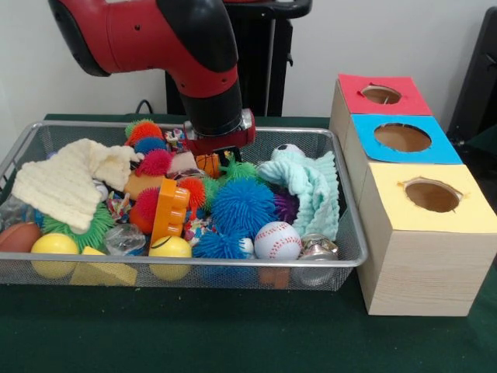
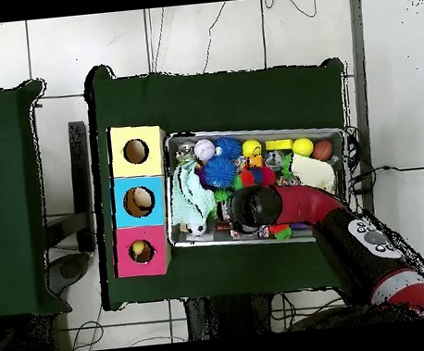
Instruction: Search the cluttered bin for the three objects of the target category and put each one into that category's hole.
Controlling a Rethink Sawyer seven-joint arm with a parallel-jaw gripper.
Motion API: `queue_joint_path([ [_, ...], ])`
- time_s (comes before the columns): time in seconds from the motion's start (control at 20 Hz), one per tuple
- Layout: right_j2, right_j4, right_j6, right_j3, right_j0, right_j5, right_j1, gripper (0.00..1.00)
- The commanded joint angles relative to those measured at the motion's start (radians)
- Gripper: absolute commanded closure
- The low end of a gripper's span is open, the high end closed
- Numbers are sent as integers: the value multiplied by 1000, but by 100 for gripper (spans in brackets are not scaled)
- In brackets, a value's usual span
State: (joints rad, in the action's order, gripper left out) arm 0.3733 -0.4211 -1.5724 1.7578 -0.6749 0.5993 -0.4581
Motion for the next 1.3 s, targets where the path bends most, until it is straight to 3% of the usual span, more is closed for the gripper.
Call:
queue_joint_path([
  [0.05, 45, -50, 206, -79, -36, 216, -66, 100],
  [0.55, 62, -62, 229, -137, -40, 366, -111, 100],
  [1.3, 119, -108, 286, -204, -58, 406, -111, 100],
])
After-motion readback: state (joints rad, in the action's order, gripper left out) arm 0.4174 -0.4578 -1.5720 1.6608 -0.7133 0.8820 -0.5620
